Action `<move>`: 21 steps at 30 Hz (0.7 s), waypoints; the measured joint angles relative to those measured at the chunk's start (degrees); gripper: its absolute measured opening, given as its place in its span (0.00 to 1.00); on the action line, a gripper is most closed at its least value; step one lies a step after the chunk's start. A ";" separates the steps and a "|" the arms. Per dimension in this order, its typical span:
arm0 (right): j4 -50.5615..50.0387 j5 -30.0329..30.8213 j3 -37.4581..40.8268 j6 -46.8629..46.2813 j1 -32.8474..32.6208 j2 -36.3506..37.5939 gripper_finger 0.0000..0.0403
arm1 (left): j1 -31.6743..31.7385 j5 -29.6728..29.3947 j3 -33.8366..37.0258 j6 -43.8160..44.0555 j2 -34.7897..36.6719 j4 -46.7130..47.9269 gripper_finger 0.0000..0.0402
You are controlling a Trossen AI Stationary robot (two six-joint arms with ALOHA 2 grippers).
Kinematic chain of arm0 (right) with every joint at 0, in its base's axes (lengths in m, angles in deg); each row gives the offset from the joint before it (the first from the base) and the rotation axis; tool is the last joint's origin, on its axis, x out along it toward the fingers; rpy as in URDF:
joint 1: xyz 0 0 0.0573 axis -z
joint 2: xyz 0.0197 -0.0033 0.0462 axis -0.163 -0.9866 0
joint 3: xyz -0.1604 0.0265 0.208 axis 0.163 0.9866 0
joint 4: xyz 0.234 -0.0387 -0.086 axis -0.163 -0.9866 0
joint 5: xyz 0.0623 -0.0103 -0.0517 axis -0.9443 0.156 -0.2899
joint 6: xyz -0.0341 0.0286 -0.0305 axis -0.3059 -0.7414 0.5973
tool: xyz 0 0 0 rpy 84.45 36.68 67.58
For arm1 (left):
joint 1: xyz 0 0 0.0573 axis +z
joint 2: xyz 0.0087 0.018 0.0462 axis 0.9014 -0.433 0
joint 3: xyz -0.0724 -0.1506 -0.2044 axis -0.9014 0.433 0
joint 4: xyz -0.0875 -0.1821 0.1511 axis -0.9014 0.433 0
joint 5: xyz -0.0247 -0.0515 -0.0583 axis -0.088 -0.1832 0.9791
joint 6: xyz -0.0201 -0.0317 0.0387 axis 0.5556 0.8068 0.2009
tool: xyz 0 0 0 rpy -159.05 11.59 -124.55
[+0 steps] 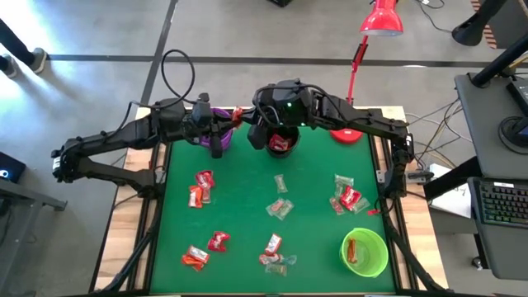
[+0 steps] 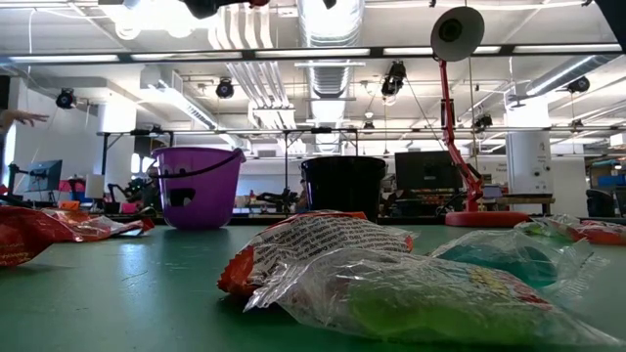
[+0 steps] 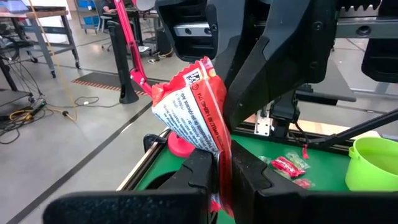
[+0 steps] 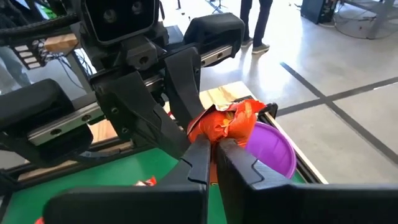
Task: Sort candy
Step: Put the orange chocolate into the green bucket
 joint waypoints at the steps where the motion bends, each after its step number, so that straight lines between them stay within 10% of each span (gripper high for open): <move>1: 0.13 -0.02 0.00 -0.13 0.00 0.00 0.02 | 0.01 -0.03 -0.32 0.00 -0.04 0.14 0.04; 21: -1.74 -0.20 0.13 -0.76 0.02 -0.02 0.02 | -0.04 -3.40 -6.94 -3.28 -0.50 11.14 0.38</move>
